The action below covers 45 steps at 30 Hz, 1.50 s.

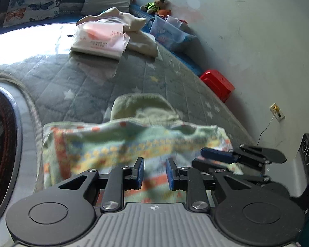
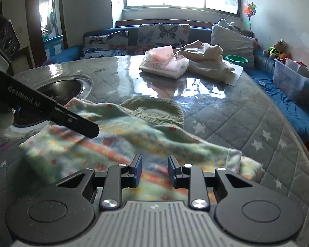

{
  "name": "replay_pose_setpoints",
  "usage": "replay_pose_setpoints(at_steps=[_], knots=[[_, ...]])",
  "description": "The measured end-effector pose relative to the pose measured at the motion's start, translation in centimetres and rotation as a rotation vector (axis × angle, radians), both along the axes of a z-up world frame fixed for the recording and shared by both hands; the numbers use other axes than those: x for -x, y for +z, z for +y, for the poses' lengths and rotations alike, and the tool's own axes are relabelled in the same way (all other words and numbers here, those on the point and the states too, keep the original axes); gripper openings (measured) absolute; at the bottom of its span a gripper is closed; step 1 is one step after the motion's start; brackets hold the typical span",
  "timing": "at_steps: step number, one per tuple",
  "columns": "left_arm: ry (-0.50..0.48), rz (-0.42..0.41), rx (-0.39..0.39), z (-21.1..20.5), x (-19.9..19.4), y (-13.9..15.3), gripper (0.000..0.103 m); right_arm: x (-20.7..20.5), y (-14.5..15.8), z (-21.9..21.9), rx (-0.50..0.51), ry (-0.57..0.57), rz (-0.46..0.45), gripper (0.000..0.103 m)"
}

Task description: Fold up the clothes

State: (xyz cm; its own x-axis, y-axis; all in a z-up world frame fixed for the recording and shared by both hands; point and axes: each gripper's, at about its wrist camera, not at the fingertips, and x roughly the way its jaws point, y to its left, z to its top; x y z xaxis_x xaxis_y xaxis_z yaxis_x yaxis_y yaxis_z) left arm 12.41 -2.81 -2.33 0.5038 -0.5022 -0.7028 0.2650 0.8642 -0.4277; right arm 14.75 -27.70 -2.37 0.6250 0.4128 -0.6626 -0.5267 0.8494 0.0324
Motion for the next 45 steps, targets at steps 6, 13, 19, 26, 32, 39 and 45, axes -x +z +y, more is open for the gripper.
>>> replay_pose_setpoints(at_steps=[6,13,19,26,32,39,45], knots=[[0.002,0.012,-0.017,1.2,2.4,-0.4,0.026,1.9,0.4,-0.6,-0.001,0.024,0.016,0.027],[0.031,0.008,-0.019,2.5,4.7,-0.3,0.026,4.5,0.6,-1.8,0.008,0.026,0.018,0.029],[0.042,-0.003,-0.022,3.3,6.3,-0.4,0.027,6.8,0.3,-3.5,0.038,0.014,0.025,0.030],[0.062,-0.002,-0.011,4.2,7.0,-0.2,0.029,7.7,1.1,-4.1,0.050,0.020,0.033,0.031],[0.046,-0.028,-0.009,3.4,7.2,0.2,0.031,7.1,2.0,-0.9,-0.008,0.075,-0.026,0.034],[0.057,-0.008,-0.001,4.0,7.4,-0.4,0.031,5.8,1.1,2.1,0.009,0.151,-0.023,0.034],[0.084,-0.030,0.000,4.6,5.8,0.6,0.031,5.0,1.5,2.0,-0.004,0.148,-0.009,0.036]])
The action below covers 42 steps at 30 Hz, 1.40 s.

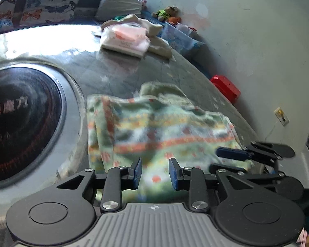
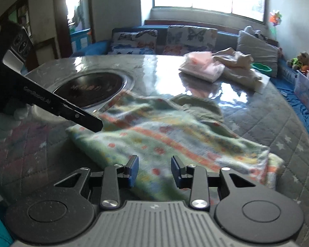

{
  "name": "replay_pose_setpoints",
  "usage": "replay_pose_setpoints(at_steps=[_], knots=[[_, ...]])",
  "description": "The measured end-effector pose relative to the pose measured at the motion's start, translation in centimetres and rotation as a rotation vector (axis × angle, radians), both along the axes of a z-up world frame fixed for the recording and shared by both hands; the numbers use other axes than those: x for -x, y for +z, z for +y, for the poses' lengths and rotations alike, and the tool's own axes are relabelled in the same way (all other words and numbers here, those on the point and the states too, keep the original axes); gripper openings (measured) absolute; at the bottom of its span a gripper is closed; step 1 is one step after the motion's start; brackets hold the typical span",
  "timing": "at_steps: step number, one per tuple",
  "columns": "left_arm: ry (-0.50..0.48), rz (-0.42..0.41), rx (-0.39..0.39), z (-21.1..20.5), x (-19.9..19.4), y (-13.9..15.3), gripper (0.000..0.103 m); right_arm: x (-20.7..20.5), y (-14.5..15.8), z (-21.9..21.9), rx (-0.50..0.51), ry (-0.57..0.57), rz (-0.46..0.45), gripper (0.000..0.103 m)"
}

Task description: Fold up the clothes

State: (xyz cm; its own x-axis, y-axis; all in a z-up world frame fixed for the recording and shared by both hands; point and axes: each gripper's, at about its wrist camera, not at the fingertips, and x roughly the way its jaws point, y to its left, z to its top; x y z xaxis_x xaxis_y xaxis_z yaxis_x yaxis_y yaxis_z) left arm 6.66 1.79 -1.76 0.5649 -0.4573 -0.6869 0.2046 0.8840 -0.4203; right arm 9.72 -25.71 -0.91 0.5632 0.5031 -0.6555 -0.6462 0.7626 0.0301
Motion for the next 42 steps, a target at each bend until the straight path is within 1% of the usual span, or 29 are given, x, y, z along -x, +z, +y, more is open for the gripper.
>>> replay_pose_setpoints(at_steps=[3,6,8,9,11,12,16,18,23,25,27,28,30,32,34,35,36,37,38,40,42], knots=[[0.033,-0.011,0.002,0.3,-1.8,0.1,0.031,-1.0,0.1,-1.0,-0.005,-0.054,-0.003,0.037],[0.068,-0.004,-0.014,0.5,-3.3,-0.3,0.031,-2.3,-0.4,-2.3,0.000,-0.118,0.000,0.037],[0.093,0.004,-0.041,0.6,-4.0,-0.8,0.031,-3.2,-0.7,-3.2,0.003,-0.160,0.003,0.037],[0.100,0.012,-0.042,0.8,-4.3,-1.0,0.031,-3.6,-0.8,-3.5,0.006,-0.176,0.010,0.037],[0.106,0.022,-0.014,1.3,-4.5,-1.2,0.031,-4.3,-0.9,-4.4,0.000,-0.213,0.024,0.037],[0.106,0.016,-0.011,1.5,-4.5,-1.0,0.031,-4.6,-0.8,-4.8,-0.009,-0.227,0.028,0.037],[0.115,-0.012,0.007,1.6,-5.0,-0.4,0.031,-5.9,-0.2,-5.6,-0.034,-0.256,0.003,0.037],[0.129,-0.015,0.004,1.6,-5.7,-0.4,0.031,-6.8,-0.6,-5.7,-0.024,-0.276,-0.002,0.037],[0.176,0.024,0.011,2.7,-7.0,-1.6,0.031,-8.0,-1.9,-6.5,-0.028,-0.306,0.038,0.037],[0.181,0.033,0.024,3.0,-7.0,-1.8,0.031,-7.8,-1.7,-6.5,-0.029,-0.308,0.032,0.038],[0.183,0.029,0.025,3.1,-6.8,-1.6,0.033,-7.4,-1.3,-6.2,-0.034,-0.303,0.024,0.042],[0.181,0.022,0.020,3.1,-6.6,-1.4,0.036,-7.1,-1.0,-6.0,-0.036,-0.299,0.016,0.045],[0.176,0.008,0.001,2.8,-6.1,-0.9,0.041,-6.5,-0.4,-5.8,-0.045,-0.288,-0.001,0.047],[0.173,-0.008,-0.017,2.4,-5.4,-0.4,0.043,-6.0,0.0,-5.4,-0.062,-0.281,-0.009,0.055],[0.169,-0.019,-0.032,2.0,-4.8,0.0,0.049,-5.4,0.4,-4.8,-0.074,-0.265,-0.014,0.058],[0.167,-0.024,-0.046,1.9,-4.4,0.2,0.052,-5.2,0.5,-4.5,-0.080,-0.257,-0.017,0.062],[0.165,-0.030,-0.060,1.7,-4.0,0.4,0.057,-5.1,0.8,-4.1,-0.079,-0.252,-0.018,0.066],[0.166,-0.037,-0.074,1.5,-3.7,0.5,0.059,-5.0,0.8,-3.8,-0.079,-0.249,-0.019,0.076],[0.167,-0.044,-0.088,1.4,-3.3,0.7,0.059,-4.8,0.8,-3.5,-0.079,-0.245,-0.020,0.080],[0.161,-0.047,-0.096,1.1,-2.6,0.8,0.064,-4.4,0.8,-2.9,-0.080,-0.237,-0.022,0.081],[0.157,-0.048,-0.110,0.9,-1.9,0.9,0.069,-4.1,0.8,-2.4,-0.080,-0.230,-0.024,0.084]])
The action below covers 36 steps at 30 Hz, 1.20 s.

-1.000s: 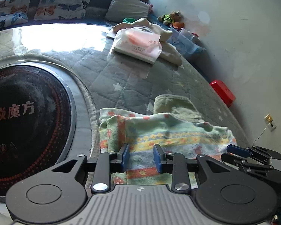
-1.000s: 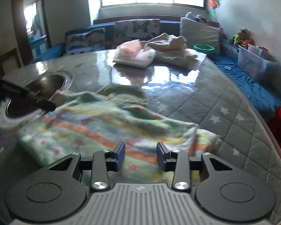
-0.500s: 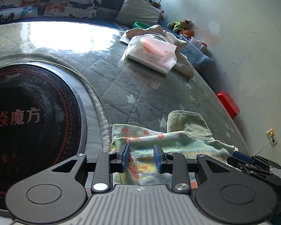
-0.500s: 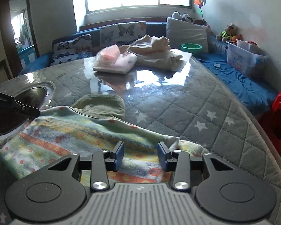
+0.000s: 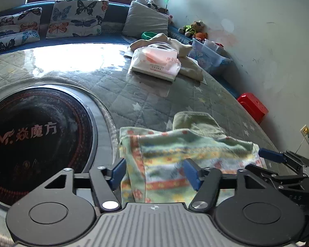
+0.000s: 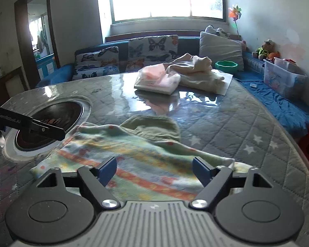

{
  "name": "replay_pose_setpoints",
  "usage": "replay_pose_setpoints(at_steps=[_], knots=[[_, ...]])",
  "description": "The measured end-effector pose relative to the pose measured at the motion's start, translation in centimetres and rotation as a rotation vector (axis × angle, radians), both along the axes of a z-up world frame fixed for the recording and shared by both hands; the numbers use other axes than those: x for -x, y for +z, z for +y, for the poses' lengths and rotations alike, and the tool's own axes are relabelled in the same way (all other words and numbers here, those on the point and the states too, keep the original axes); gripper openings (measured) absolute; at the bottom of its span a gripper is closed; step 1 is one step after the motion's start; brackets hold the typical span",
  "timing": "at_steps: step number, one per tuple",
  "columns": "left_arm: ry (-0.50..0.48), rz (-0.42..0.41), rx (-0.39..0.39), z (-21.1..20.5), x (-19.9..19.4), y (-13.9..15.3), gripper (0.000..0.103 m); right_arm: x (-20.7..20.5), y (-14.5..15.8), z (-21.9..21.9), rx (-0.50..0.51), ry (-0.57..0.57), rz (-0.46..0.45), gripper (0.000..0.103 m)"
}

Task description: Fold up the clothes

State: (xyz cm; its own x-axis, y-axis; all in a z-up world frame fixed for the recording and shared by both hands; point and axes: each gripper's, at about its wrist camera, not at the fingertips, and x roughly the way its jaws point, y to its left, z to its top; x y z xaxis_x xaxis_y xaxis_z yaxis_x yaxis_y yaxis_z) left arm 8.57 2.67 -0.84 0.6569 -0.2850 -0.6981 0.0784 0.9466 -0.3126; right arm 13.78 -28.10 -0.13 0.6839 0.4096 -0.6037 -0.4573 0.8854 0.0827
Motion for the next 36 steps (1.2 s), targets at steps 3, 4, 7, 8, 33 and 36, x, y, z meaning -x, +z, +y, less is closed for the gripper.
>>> replay_pose_setpoints(at_steps=[3,4,7,8,33,36], knots=[[-0.002,-0.010,-0.031,-0.4,1.0,0.1,0.074,0.8,0.1,0.5,-0.010,0.004,-0.001,0.089],[-0.002,-0.010,-0.039,-0.6,1.3,0.2,0.077,1.0,0.1,0.5,-0.010,0.003,-0.003,0.093],[-0.004,-0.023,-0.064,-1.1,2.3,0.3,0.082,1.7,0.0,0.7,-0.008,-0.001,-0.009,0.098],[-0.005,-0.027,-0.073,-1.2,2.7,0.4,0.084,1.9,0.0,0.8,-0.008,-0.002,-0.011,0.102],[0.040,-0.130,-0.144,-1.6,7.1,1.3,0.103,4.7,0.4,0.1,-0.096,-0.054,-0.040,0.103],[0.052,-0.133,-0.148,-1.5,7.2,1.3,0.103,4.7,0.5,0.1,-0.105,-0.060,-0.037,0.103]])
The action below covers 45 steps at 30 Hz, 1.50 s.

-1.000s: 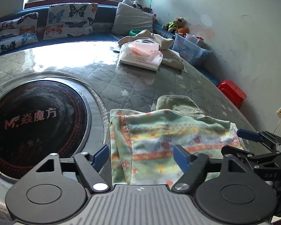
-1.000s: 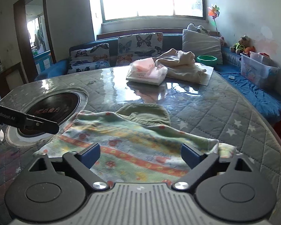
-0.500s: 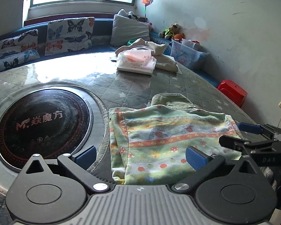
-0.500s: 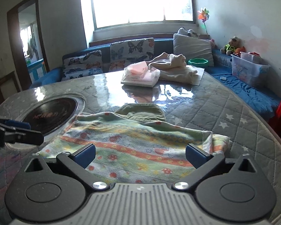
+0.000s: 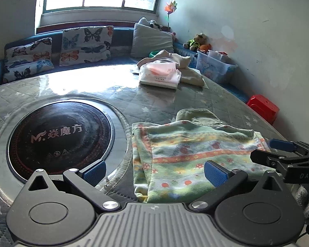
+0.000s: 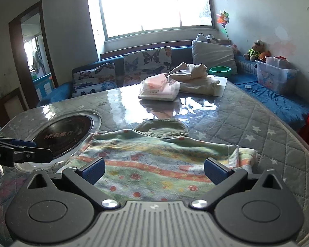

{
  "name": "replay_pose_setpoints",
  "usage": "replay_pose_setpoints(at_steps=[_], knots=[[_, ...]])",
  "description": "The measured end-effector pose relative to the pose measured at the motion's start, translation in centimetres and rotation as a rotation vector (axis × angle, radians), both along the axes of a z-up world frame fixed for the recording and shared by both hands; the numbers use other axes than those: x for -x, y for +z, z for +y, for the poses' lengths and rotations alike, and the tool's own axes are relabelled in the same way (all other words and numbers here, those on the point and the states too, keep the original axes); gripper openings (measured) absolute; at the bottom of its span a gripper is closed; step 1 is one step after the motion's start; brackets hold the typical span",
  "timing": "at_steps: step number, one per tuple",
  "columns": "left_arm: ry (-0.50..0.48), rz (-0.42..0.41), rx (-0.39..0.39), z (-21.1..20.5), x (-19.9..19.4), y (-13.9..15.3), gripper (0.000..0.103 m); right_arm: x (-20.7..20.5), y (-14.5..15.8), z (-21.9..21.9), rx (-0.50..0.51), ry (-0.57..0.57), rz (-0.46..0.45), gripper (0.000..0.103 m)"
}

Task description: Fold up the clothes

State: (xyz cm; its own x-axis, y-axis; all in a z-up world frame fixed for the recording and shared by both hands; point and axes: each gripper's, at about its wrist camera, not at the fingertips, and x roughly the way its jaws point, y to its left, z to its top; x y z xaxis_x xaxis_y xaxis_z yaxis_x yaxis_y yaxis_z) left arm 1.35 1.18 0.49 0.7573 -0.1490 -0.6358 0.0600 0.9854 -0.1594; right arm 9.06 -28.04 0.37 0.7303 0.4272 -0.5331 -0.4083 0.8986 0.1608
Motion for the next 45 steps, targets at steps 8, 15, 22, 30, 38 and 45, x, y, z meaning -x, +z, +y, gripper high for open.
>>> replay_pose_setpoints(at_steps=[8,15,22,30,38,45], knots=[[0.000,0.014,-0.016,-0.5,0.3,-0.1,0.103,0.5,0.1,0.0,-0.023,0.000,0.007,0.103],[-0.004,0.027,-0.048,-1.2,0.7,-0.4,0.103,0.7,-0.1,0.5,-0.020,0.018,0.001,0.103],[-0.006,0.033,-0.079,-1.6,1.0,-0.5,0.103,0.9,-0.3,1.2,-0.001,0.052,0.021,0.103],[0.005,0.053,-0.112,-1.7,1.0,-0.7,0.103,1.2,-0.5,2.2,0.018,0.102,0.035,0.103],[0.020,0.062,-0.124,-1.3,1.1,-0.7,0.103,1.3,-0.4,3.6,0.032,0.149,0.041,0.103],[0.032,0.068,-0.132,-1.0,1.2,-0.7,0.103,1.3,-0.6,4.8,0.054,0.189,0.035,0.103]])
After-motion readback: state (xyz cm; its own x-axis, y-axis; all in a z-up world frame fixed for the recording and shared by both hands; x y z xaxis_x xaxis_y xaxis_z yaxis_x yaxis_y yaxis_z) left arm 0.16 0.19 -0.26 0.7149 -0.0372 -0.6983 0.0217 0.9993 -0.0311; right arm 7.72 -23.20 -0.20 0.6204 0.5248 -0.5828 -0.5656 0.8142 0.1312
